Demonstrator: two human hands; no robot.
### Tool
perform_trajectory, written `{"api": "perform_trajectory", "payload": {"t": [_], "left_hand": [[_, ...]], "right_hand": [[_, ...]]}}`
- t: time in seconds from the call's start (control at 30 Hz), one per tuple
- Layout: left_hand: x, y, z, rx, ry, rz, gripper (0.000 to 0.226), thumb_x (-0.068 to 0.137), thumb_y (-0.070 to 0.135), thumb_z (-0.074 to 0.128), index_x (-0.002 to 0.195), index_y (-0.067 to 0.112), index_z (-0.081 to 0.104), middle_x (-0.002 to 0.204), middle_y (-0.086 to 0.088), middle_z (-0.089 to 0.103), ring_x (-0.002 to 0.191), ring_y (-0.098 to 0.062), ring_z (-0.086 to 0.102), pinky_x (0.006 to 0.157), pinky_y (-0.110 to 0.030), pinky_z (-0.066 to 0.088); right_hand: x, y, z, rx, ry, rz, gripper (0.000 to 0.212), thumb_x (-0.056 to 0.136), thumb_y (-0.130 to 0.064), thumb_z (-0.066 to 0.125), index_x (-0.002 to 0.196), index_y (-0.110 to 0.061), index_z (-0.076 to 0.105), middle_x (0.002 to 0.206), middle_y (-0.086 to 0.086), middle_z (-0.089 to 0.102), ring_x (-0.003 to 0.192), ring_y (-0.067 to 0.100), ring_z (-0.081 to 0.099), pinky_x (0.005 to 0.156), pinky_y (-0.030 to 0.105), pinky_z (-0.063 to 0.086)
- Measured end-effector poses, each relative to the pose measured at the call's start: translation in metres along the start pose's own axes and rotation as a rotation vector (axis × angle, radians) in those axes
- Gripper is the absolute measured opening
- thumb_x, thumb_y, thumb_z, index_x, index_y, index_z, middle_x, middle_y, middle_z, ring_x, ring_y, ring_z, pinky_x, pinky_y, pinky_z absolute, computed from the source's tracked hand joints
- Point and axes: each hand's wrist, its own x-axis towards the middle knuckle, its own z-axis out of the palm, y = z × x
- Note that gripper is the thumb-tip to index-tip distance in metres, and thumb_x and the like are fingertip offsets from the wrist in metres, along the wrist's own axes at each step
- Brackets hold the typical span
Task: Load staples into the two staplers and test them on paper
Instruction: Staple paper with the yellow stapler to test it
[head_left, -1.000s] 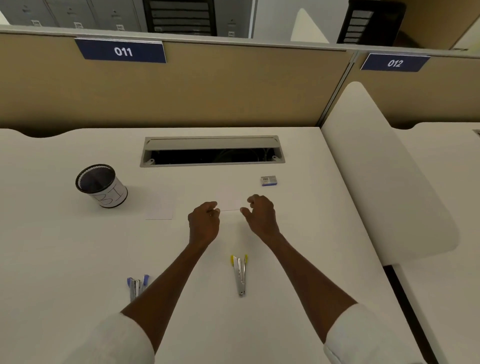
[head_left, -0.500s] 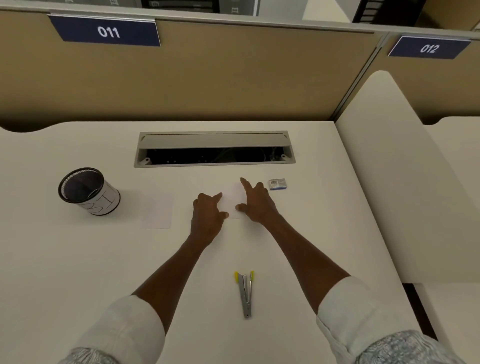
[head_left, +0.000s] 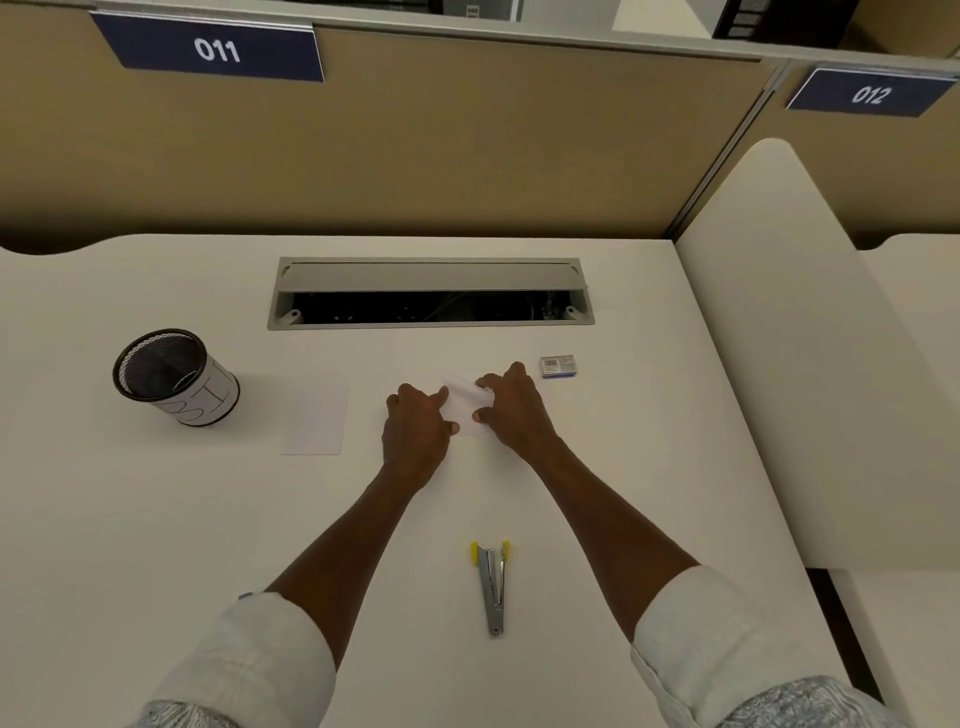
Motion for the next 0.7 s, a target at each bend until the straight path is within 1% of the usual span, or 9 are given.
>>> {"api": "perform_trajectory", "payload": {"t": [0.07,0.13,0.23,0.3,0.37,0.43,0.5,0.6,0.7], "left_hand": [[-0.001,0.001,0.0,0.035,0.007,0.02,0.062,0.088,0.027,0.071,0.145,0.022,0.045,0.128,-0.013,0.047,0.123,-0.029,0.042,0.09,-0.041,0.047],[-0.002,0.0,0.002,0.039,0.012,0.035,0.063,0.087,0.027,0.071,0.144,0.02,0.045,0.13,-0.014,0.047,0.122,-0.03,0.042,0.093,-0.04,0.046],[-0.003,-0.001,0.002,-0.018,0.004,0.071,0.067,0.083,0.025,0.076,0.143,0.013,0.048,0.133,-0.015,0.049,0.123,-0.03,0.044,0.1,-0.037,0.042],[-0.005,0.002,-0.002,-0.128,0.005,0.089,0.066,0.082,0.019,0.077,0.141,0.006,0.049,0.134,-0.017,0.053,0.123,-0.03,0.049,0.103,-0.035,0.039],[-0.006,0.008,-0.008,-0.28,0.048,0.066,0.058,0.085,0.016,0.073,0.137,0.001,0.051,0.132,-0.019,0.058,0.119,-0.031,0.057,0.104,-0.033,0.039],[-0.009,0.016,-0.016,-0.395,0.106,0.022,0.048,0.089,0.019,0.069,0.132,0.002,0.057,0.126,-0.017,0.065,0.114,-0.028,0.061,0.104,-0.032,0.04],[-0.013,0.021,-0.024,-0.479,0.16,-0.008,0.04,0.09,0.021,0.068,0.126,0.004,0.063,0.12,-0.015,0.069,0.111,-0.027,0.064,0.107,-0.038,0.043],[-0.022,0.024,-0.035,-0.659,0.184,-0.042,0.028,0.086,0.018,0.073,0.11,0.004,0.072,0.101,-0.012,0.075,0.091,-0.027,0.071,0.093,-0.044,0.054],[-0.035,0.029,-0.046,-0.776,0.153,-0.052,0.015,0.081,0.014,0.076,0.096,0.009,0.077,0.083,-0.003,0.075,0.075,-0.022,0.072,0.081,-0.039,0.06]], "right_hand": [[-0.004,-0.002,0.002,0.05,0.036,0.002,0.041,0.083,-0.017,0.072,0.121,-0.01,0.061,0.115,0.015,0.052,0.104,0.029,0.056,0.082,0.031,0.046],[-0.009,-0.003,0.004,0.136,0.066,0.021,0.038,0.082,-0.012,0.071,0.118,-0.008,0.059,0.11,0.015,0.061,0.099,0.03,0.061,0.08,0.032,0.05],[-0.013,-0.007,0.005,0.282,0.108,0.078,0.046,0.08,-0.006,0.073,0.121,-0.008,0.052,0.109,0.016,0.066,0.096,0.031,0.065,0.078,0.031,0.052],[-0.015,-0.01,0.001,0.361,0.146,0.113,0.055,0.078,-0.007,0.076,0.126,-0.009,0.048,0.108,0.014,0.066,0.095,0.03,0.065,0.076,0.026,0.048],[-0.016,-0.012,-0.005,0.45,0.159,0.153,0.062,0.076,-0.009,0.079,0.129,-0.01,0.047,0.104,0.014,0.066,0.093,0.029,0.064,0.075,0.024,0.047],[-0.021,-0.014,-0.014,0.547,0.149,0.201,0.064,0.074,-0.011,0.081,0.129,-0.012,0.047,0.096,0.013,0.065,0.091,0.027,0.063,0.076,0.028,0.048],[-0.027,-0.015,-0.024,0.643,0.141,0.246,0.066,0.073,-0.013,0.083,0.129,-0.012,0.049,0.091,0.01,0.063,0.087,0.023,0.061,0.078,0.032,0.051],[-0.039,-0.014,-0.042,0.753,0.137,0.271,0.063,0.072,-0.015,0.084,0.127,-0.011,0.053,0.097,0.012,0.065,0.087,0.022,0.062,0.077,0.032,0.053],[-0.053,-0.016,-0.059,0.808,0.121,0.257,0.049,0.076,-0.018,0.082,0.119,-0.008,0.06,0.1,0.013,0.069,0.088,0.022,0.066,0.077,0.034,0.055]]}}
